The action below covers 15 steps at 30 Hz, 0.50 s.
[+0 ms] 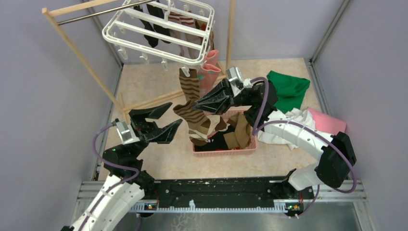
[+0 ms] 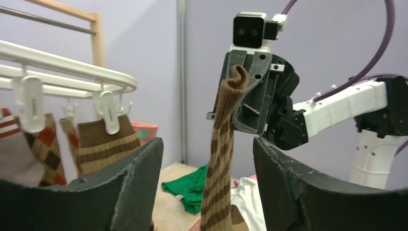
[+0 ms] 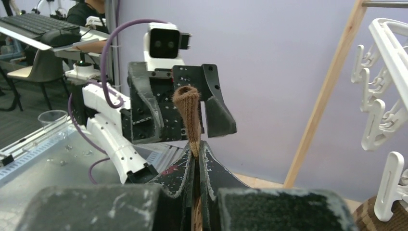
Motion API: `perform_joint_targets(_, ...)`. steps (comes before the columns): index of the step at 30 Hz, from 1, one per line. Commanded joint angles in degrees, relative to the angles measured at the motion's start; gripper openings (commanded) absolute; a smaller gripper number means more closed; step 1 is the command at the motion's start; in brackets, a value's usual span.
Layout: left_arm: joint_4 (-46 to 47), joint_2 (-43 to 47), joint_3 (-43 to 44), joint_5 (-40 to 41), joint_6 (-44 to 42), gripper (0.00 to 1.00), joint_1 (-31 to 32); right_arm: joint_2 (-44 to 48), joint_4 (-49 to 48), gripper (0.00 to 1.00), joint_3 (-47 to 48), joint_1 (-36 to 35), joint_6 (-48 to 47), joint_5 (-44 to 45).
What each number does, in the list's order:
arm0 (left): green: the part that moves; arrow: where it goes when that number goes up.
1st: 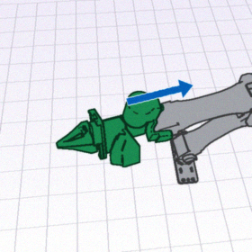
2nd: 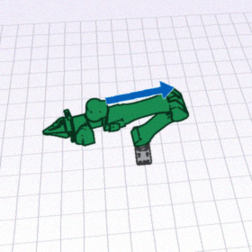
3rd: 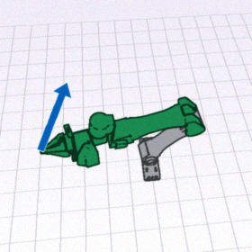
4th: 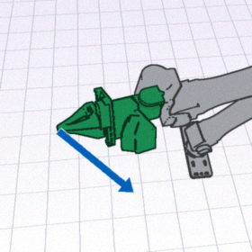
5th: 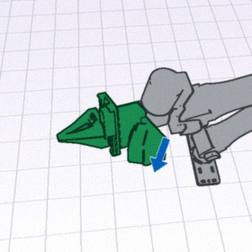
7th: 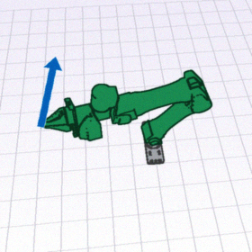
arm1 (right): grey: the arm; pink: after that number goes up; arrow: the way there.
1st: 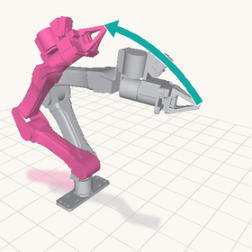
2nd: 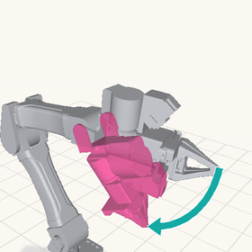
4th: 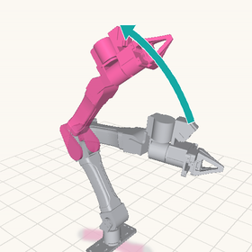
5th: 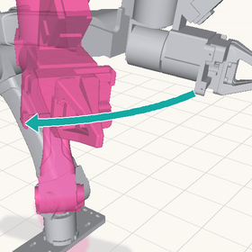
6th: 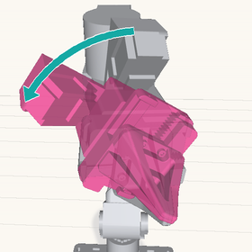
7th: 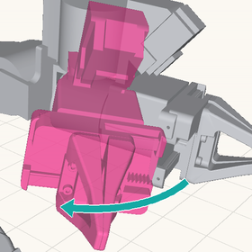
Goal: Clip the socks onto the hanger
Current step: Pick up the sock from the bin.
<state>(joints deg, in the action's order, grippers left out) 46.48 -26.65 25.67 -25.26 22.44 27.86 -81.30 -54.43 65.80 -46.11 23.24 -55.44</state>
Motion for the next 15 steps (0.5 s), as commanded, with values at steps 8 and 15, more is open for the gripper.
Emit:
perform_joint_targets(8, -31.32, -4.43, 14.74, 3.22, -12.89, 0.97, -1.08, 2.37, 1.73, 0.0, -2.24, 4.38, 0.1, 5.34)
perform_joint_targets(15, -22.92, -13.51, 15.49, -17.94, -2.47, 0.99, -19.4, 6.85, 5.03, 0.0, -6.84, 10.16, -1.93, 5.39)
